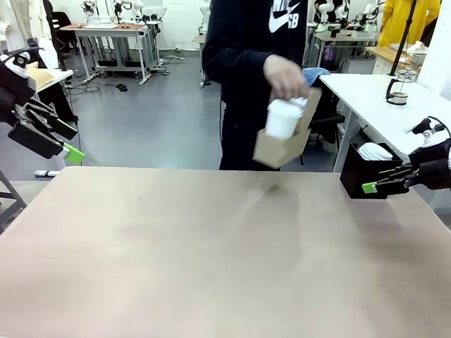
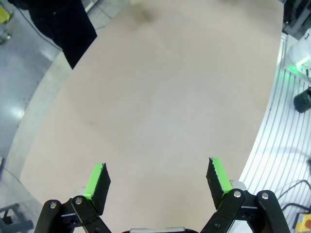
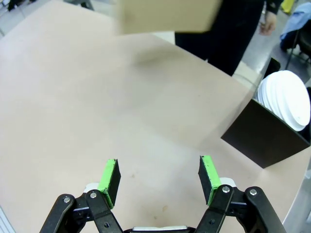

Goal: Pour a drink into a cup and package it in a carrier.
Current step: Insert the held 600 ml Paper Cup into the Cup Carrier.

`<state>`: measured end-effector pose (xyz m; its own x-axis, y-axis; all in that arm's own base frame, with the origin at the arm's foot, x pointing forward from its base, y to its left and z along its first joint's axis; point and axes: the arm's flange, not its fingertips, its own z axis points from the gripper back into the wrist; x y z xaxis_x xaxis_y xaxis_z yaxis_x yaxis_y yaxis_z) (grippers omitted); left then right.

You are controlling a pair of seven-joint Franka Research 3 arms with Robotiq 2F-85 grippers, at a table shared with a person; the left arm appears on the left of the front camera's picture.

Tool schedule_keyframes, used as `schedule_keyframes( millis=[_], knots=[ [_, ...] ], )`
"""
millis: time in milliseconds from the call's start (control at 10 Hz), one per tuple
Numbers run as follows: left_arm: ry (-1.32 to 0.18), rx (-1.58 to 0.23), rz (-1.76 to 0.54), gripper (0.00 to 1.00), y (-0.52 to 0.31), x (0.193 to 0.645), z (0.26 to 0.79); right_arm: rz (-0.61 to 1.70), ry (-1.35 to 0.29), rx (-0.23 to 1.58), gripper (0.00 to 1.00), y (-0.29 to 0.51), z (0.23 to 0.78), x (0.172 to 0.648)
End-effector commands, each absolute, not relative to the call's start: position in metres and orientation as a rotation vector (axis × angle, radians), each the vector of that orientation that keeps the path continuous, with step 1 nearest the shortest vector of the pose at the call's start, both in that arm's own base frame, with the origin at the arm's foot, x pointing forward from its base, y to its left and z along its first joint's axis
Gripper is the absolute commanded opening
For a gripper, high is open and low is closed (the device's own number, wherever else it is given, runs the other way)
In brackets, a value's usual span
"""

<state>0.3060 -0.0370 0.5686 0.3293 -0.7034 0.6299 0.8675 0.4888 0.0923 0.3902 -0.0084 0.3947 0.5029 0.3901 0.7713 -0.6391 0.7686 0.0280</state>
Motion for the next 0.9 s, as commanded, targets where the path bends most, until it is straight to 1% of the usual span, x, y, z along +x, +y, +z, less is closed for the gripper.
schedule_keyframes(
  millis=[0,800],
  knots=[
    [-0.684,-0.301,-1.045,1.00,-0.0369,0.3072,0.5684,0.642,-0.843,0.321,0.82,-0.0095,0.3967,0.3900],
    [-0.684,-0.301,-1.045,1.00,-0.0369,0.3072,0.5684,0.642,-0.843,0.321,0.82,-0.0095,0.3967,0.3900]
  ],
)
